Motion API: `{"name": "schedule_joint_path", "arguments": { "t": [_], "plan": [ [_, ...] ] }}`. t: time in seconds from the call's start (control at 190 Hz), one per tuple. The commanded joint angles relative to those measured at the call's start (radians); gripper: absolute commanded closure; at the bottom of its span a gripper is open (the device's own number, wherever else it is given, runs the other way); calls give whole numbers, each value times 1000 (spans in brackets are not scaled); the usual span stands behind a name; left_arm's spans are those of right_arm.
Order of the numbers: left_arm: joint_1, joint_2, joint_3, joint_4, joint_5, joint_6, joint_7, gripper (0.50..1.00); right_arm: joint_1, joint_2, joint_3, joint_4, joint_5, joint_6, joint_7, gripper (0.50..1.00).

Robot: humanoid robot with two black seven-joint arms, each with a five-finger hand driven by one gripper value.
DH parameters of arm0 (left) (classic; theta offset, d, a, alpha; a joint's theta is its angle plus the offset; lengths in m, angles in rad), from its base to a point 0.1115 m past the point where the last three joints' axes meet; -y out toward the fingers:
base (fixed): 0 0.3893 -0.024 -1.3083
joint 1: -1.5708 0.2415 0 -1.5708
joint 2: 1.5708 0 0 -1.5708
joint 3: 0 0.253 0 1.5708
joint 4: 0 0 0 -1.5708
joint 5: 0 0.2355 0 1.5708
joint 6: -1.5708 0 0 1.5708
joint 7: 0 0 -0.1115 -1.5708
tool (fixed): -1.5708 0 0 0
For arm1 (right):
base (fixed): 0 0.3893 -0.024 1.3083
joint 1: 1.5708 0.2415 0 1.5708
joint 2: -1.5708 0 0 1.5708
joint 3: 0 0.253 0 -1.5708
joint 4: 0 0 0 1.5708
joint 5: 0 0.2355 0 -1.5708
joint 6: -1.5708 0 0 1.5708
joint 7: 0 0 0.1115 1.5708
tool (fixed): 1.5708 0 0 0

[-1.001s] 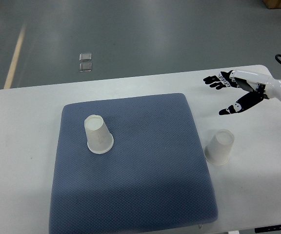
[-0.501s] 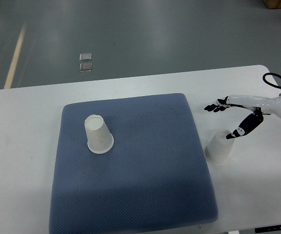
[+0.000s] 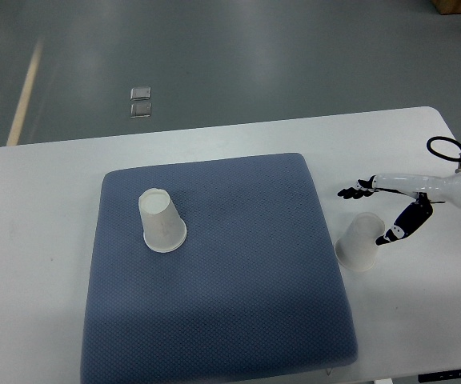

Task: Stack paper cups
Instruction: 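Close the right hand fingers around the white cup's side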

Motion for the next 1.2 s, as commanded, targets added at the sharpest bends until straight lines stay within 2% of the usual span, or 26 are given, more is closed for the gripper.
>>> {"name": "schedule_joint_path", "arguments": {
  "t": [0.0, 0.543, 0.78, 0.88, 0.986, 1.16, 1.196],
  "plan": [
    [0, 0, 0, 0, 0, 0, 0, 500, -1, 1, -1, 0, -13, 0, 0, 589],
    [0, 0, 0, 0, 0, 0, 1, 500, -21, 33, -5, -20, -96, 0, -2, 605],
    [0, 0, 0, 0, 0, 0, 1, 500, -21, 35, -8, -23, -101, 0, -2, 697],
    [0, 0, 0, 0, 0, 0, 0, 500, -21, 35, -8, -25, -101, 0, 0, 707],
    [0, 0, 0, 0, 0, 0, 0, 500, -18, 35, -5, -32, -101, 0, 0, 740],
    [0, 0, 0, 0, 0, 0, 0, 500, -16, 35, -5, -37, -99, 0, -2, 816],
    [0, 0, 0, 0, 0, 0, 0, 500, -16, 35, -5, -38, -99, 0, -2, 846]
  ]
}}
